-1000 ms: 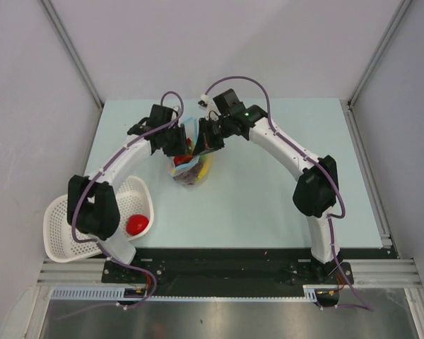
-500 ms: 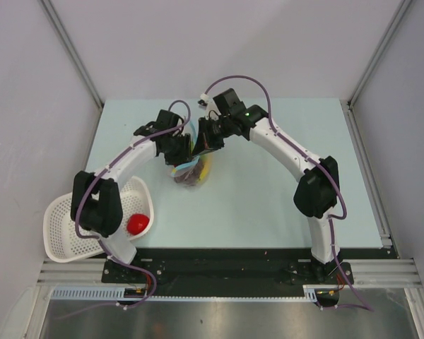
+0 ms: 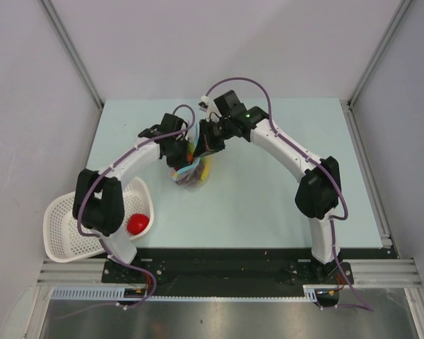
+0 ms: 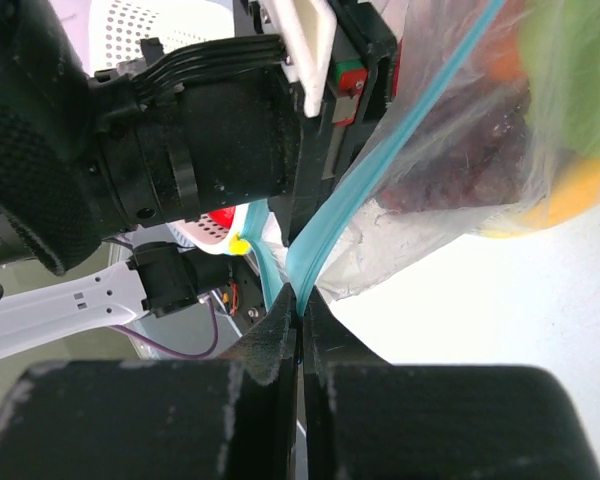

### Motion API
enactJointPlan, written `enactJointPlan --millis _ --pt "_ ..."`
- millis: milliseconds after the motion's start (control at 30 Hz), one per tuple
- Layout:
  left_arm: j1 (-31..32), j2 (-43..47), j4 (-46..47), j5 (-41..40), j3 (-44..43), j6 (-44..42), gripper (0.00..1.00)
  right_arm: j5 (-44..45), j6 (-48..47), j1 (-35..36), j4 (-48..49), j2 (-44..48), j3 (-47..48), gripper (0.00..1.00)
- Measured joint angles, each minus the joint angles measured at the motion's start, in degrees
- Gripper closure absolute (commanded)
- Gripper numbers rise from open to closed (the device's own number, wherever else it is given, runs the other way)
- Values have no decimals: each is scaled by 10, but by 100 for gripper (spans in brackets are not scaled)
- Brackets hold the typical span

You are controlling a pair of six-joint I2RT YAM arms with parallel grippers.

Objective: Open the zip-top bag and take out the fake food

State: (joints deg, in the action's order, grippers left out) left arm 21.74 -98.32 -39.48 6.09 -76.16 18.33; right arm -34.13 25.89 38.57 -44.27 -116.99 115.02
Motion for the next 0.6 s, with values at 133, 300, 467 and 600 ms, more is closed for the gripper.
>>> enactJointPlan --millis 133,300,467,600 --pt "1 13 -7 -6 3 -4 100 0 0 0 4 4 -6 100" --pt "2 39 -25 -14 1 -4 100 0 0 0 8 10 -12 100" --pt "3 74 -45 -15 -18 1 100 1 0 -1 11 14 -17 100" --pt "3 116 -48 -16 -38 8 100 1 0 -1 14 15 -21 100"
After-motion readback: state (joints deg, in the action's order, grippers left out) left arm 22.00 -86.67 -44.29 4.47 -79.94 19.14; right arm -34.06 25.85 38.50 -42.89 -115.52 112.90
